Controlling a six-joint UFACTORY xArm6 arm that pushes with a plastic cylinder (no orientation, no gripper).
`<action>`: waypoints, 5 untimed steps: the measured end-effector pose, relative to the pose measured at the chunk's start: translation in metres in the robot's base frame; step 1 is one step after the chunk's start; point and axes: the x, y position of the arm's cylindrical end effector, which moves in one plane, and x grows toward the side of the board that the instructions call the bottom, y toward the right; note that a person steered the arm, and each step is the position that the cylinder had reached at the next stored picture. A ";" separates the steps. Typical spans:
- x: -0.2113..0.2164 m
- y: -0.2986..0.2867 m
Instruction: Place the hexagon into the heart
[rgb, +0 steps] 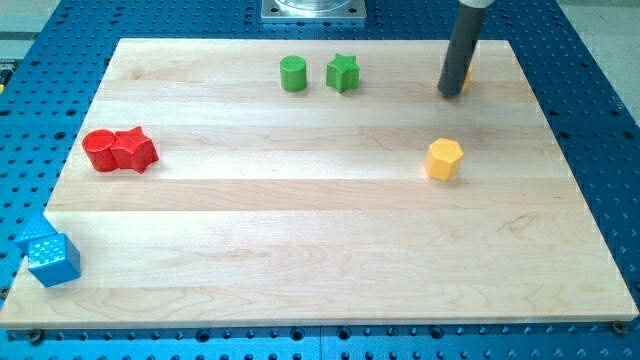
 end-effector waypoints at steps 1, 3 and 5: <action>-0.025 0.000; 0.019 0.012; -0.019 0.052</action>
